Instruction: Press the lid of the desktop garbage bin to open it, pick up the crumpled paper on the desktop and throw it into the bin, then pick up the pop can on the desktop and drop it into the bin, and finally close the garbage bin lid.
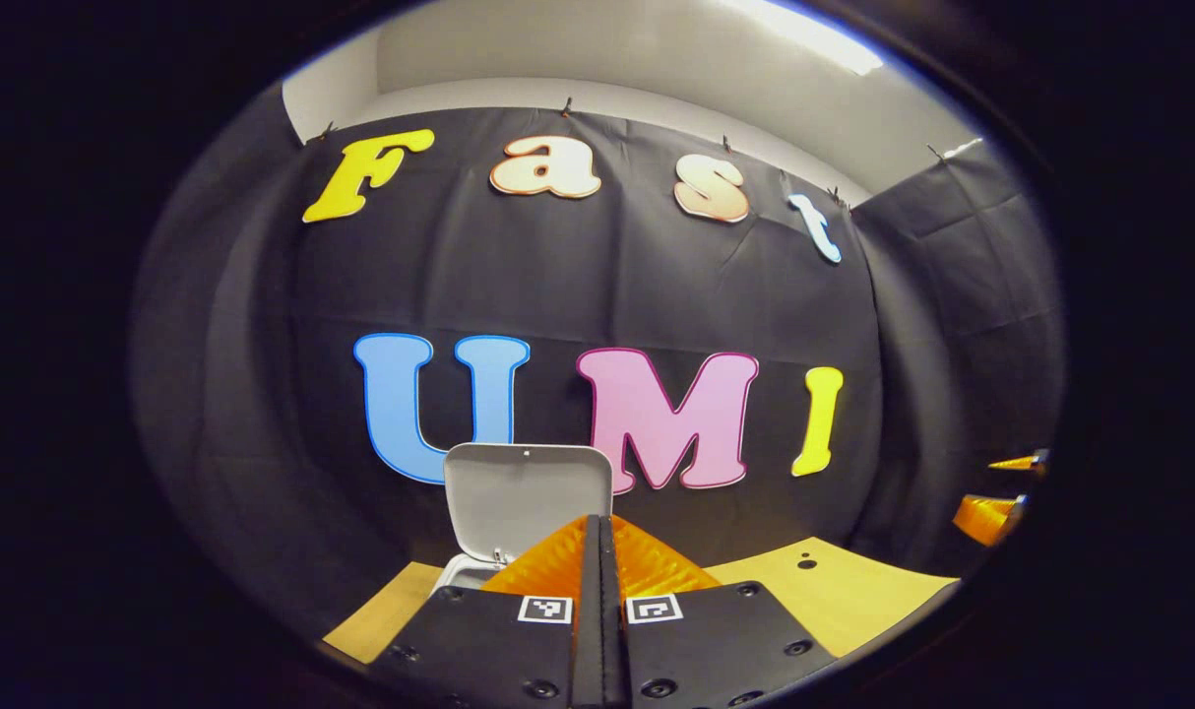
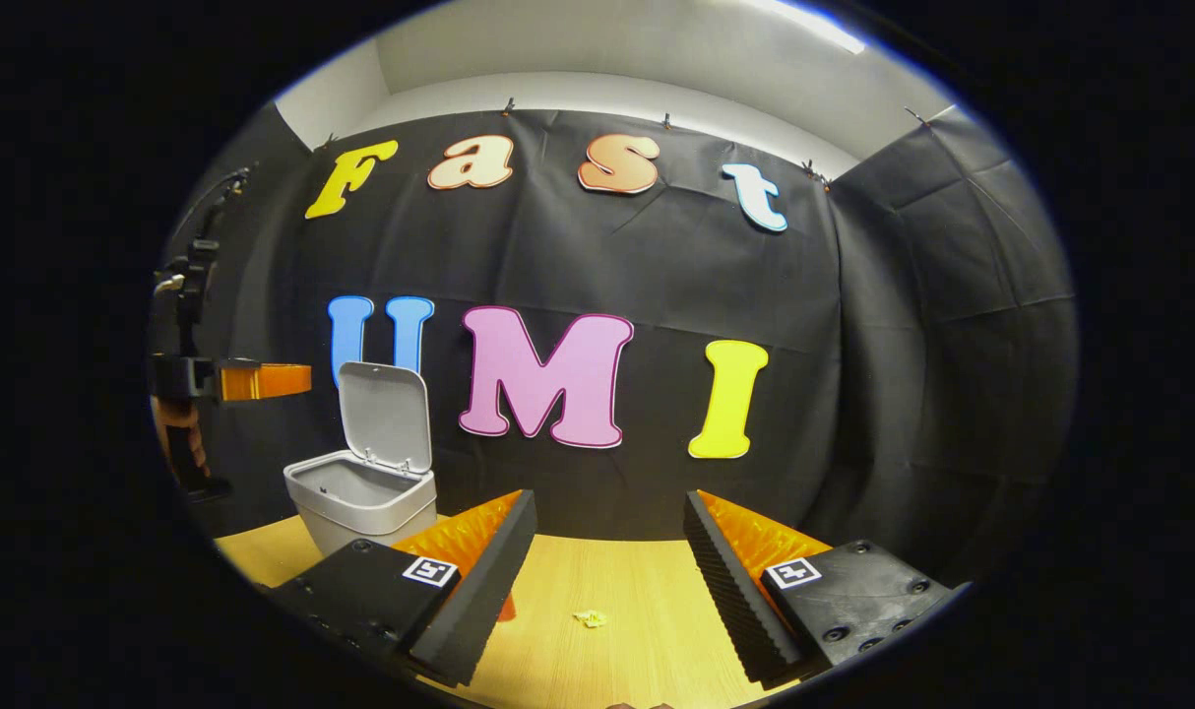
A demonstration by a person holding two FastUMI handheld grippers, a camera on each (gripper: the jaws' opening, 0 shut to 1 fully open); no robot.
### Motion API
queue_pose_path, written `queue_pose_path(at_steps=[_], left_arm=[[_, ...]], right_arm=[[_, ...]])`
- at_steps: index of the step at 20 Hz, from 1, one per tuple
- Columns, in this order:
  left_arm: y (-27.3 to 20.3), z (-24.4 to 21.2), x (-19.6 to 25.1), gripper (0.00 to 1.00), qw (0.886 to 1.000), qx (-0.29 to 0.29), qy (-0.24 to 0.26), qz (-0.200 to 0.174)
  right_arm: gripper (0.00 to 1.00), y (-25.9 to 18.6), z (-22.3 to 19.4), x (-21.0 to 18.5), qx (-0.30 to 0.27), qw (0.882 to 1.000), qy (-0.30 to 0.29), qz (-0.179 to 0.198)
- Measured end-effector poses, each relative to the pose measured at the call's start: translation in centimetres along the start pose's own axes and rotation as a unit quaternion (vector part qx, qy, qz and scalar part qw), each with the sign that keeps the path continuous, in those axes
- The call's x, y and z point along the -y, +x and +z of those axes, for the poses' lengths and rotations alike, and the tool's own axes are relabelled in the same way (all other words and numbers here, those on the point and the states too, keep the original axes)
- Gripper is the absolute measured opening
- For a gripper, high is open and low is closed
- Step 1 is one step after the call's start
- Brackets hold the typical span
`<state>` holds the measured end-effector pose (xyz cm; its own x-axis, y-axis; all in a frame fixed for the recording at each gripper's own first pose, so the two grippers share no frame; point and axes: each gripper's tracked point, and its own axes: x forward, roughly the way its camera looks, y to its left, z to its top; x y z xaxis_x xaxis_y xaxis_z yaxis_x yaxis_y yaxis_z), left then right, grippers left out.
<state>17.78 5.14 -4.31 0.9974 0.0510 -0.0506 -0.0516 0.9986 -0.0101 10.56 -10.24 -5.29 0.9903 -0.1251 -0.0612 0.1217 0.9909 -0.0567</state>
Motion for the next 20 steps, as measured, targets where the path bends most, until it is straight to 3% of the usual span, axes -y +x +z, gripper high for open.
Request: queue_pose_path(at_steps=[4,9,11,14,15,20], left_arm=[[-5.9,-1.3,2.4,0.07,0.998,-0.025,-0.052,-0.01],[-8.4,-3.0,3.5,0.08,0.999,-0.031,-0.026,-0.022],[-7.9,-5.0,4.7,0.25,0.995,-0.065,-0.062,-0.035],[-6.7,-5.9,3.6,0.99,0.995,-0.077,-0.056,-0.006],[-7.4,-5.5,3.5,0.95,0.996,-0.075,-0.051,-0.003],[-7.6,-5.7,4.2,0.95,0.997,-0.073,-0.025,-0.006]], right_arm=[[0.97,-0.6,-0.5,-1.8,-0.027,0.999,0.014,0.015],[0.97,-0.6,-1.8,-3.0,-0.044,0.999,-0.001,0.026],[0.97,-0.6,-2.6,-3.5,-0.058,0.998,-0.006,0.032],[0.97,-0.3,-2.9,-4.0,-0.06,0.997,-0.004,0.039],[0.97,-0.1,-3.1,-3.9,-0.063,0.997,-0.004,0.039],[0.97,2.1,-5.2,-2.9,-0.091,0.995,-0.009,0.038]])
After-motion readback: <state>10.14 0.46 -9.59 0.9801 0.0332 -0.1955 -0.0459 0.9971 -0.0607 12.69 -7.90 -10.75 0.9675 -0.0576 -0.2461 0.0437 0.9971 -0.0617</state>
